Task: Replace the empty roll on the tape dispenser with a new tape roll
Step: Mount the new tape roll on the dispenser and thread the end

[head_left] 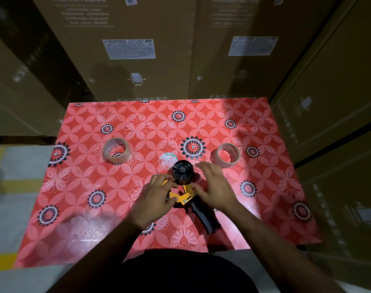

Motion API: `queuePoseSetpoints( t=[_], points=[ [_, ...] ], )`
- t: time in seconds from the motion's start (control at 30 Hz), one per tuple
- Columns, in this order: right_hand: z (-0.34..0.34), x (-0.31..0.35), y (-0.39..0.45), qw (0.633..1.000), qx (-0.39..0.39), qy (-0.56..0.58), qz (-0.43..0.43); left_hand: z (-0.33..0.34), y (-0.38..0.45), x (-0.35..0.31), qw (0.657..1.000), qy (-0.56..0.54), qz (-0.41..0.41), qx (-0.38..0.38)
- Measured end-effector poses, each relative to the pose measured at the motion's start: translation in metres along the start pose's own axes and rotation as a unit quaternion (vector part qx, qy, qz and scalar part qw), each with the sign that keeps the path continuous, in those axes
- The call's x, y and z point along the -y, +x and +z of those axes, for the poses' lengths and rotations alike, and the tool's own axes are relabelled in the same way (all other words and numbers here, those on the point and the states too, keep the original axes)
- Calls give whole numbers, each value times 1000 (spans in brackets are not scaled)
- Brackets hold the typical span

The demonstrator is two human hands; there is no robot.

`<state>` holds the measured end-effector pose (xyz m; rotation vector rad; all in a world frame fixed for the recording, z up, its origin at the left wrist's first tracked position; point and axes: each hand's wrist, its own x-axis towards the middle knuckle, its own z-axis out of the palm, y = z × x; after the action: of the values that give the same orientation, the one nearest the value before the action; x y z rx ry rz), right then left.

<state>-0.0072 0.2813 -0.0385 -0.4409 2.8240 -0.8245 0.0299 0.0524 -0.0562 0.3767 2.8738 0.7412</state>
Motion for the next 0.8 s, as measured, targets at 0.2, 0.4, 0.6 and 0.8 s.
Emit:
queuePoseSetpoints(
  t=[0.2,0.4,0.6,0.8],
  points=[
    [61,16,-14,997,45,-38,-57,1,-1,7,1000,22,11,-15],
    [85,53,-16,998,7,32,57,5,-5,10,996,63,-53,-27],
    [97,82,-2,989,15,80,123,4,3,22,997,40,-68,-27],
    [81,73,-3,995,-12,17,95,-28,9,50,1000,-22,-9,1]
  ],
)
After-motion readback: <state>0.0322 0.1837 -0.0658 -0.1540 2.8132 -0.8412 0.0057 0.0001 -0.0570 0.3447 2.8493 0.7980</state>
